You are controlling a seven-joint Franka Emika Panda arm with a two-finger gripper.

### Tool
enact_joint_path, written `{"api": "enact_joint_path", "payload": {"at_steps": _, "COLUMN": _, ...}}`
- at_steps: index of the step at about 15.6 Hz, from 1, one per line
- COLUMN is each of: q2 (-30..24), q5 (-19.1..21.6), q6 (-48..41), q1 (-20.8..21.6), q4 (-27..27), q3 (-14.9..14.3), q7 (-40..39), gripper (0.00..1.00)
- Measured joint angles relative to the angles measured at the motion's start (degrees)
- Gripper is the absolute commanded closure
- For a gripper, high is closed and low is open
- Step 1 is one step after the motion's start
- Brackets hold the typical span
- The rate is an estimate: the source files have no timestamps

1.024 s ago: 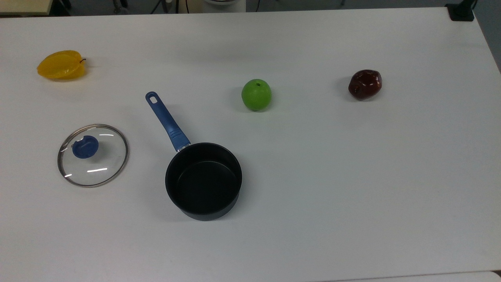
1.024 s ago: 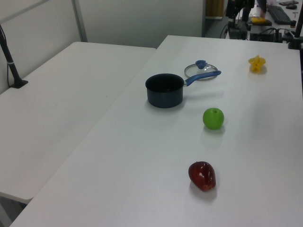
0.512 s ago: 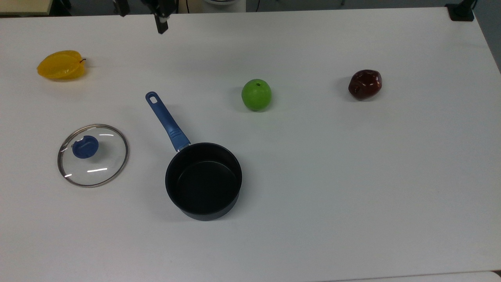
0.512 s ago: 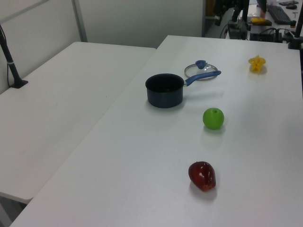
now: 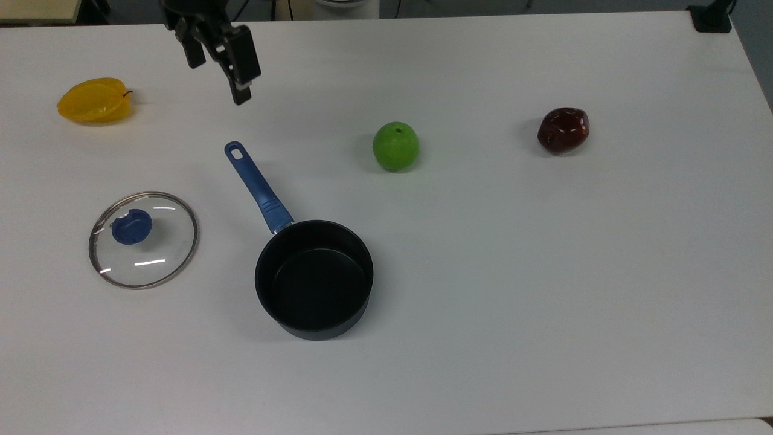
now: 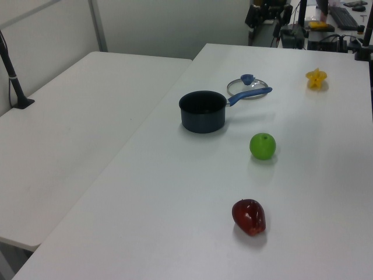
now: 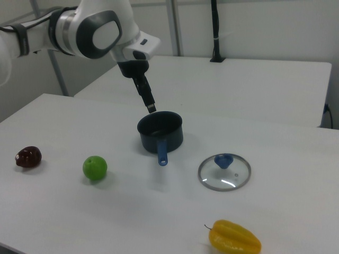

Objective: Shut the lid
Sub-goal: 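Move the gripper down over the blue knob of the glass lid, then close the gripper on the blue knob of the glass lid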

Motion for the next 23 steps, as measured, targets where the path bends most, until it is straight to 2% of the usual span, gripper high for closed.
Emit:
{"api": "enact_joint_path", "payload": {"at_steps": 4, "q2": 5.82, "q5": -0.88, "q6": 1.62, "q1": -1.25, "q4": 3.49, "q3": -0.07, "q7": 3.77, "gripper": 0.00}}
{"api": "enact_joint_path", "payload": {"at_steps": 10, "q2": 14.07, "q5": -6.68, "q6": 16.35, "q1": -5.64, "q4": 4.36, "q3": -0.48, "q7": 3.98, "gripper": 0.00}}
{"api": "enact_joint_path", "payload": {"at_steps": 14, "q2": 20.84, "q5": -6.94, "q6": 24.41, "q1": -7.86, "q4": 4.79, "q3": -1.61, "q7": 4.47, "gripper": 0.00}}
{"api": "enact_joint_path", "payload": {"at_steps": 23, "q2": 25.83, "q5": -6.98, "q6": 27.52, "q1": -8.42, "q4": 5.50, "q3": -1.68, "q7": 6.17, "gripper": 0.04}}
